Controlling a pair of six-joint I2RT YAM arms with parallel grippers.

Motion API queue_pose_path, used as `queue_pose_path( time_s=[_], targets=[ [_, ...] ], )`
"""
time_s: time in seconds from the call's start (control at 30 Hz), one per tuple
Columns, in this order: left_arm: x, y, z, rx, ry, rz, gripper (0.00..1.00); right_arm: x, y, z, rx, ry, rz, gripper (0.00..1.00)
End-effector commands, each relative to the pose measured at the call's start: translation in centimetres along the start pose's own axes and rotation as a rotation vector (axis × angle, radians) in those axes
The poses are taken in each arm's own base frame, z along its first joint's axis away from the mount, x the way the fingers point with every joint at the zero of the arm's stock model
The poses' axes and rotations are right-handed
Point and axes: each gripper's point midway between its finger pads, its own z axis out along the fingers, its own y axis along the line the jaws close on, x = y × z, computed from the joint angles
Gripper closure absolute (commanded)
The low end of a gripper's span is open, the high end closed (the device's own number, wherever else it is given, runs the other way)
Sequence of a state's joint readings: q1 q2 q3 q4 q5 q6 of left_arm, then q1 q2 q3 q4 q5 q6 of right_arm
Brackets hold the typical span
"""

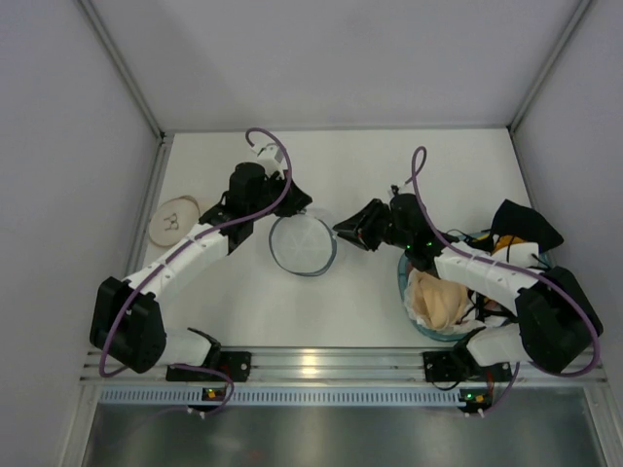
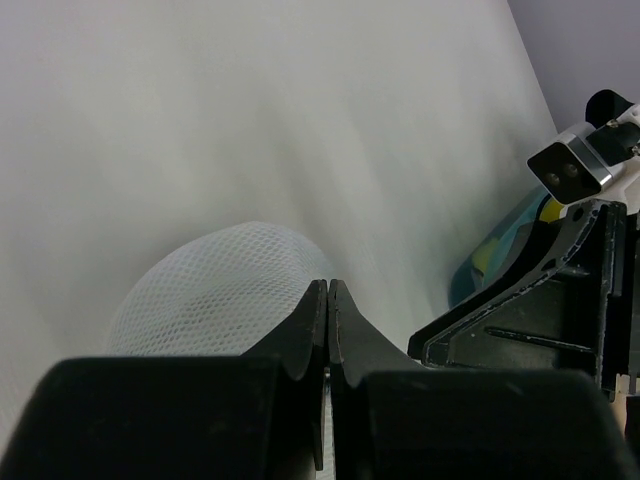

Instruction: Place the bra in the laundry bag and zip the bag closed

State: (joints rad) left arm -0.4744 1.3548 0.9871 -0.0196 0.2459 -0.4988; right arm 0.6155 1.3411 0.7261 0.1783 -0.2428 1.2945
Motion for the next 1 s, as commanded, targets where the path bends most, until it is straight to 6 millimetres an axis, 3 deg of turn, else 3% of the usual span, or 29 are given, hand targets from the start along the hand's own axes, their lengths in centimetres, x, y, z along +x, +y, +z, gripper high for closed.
queue_pose_path(
  time_s=[0.0, 0.17, 0.3, 0.4, 0.47, 0.57, 0.73, 0.87, 0.97],
  targets=[
    [-1.7, -1.2, 0.0, 0.048, -0.067, 0.020, 1.00, 0.5, 2.3, 0.1, -0.073, 0.015, -0.031, 0.70],
    [-1.6, -1.2, 0.1, 0.047, -0.065, 0.016, 1.00, 0.4, 2.6, -0.1, -0.079, 0.011, -0.041, 0.76],
    [-1.6, -1.2, 0.1, 0.049, -0.065, 0.018, 1.00, 0.8, 1.5, -0.1, -0.024, 0.032, -0.043, 0.63],
    [-1.6, -1.2, 0.1, 0.051, -0.066, 0.017, 1.00, 0.6, 1.0, -0.4, 0.000, 0.015, -0.048, 0.48],
    [-1.5, -1.2, 0.1, 0.053, -0.066, 0.014, 1.00, 0.6, 1.0, -0.5, -0.001, 0.013, -0.047, 0.45],
    [-1.4, -1.3, 0.2, 0.058, -0.062, 0.011, 1.00, 0.8, 1.5, -0.4, -0.019, 0.026, -0.043, 0.47],
    [-1.4, -1.1, 0.2, 0.046, -0.067, 0.013, 1.00, 1.2, 2.3, -0.4, -0.044, 0.051, -0.039, 0.62],
    [-1.4, -1.0, 0.3, 0.041, -0.068, 0.010, 1.00, 1.7, 2.6, -0.8, -0.048, 0.072, -0.028, 0.60],
    [-1.4, -1.0, 0.4, 0.043, -0.070, 0.003, 1.00, 2.1, 2.4, -1.0, -0.043, 0.084, -0.014, 0.50]
  ],
)
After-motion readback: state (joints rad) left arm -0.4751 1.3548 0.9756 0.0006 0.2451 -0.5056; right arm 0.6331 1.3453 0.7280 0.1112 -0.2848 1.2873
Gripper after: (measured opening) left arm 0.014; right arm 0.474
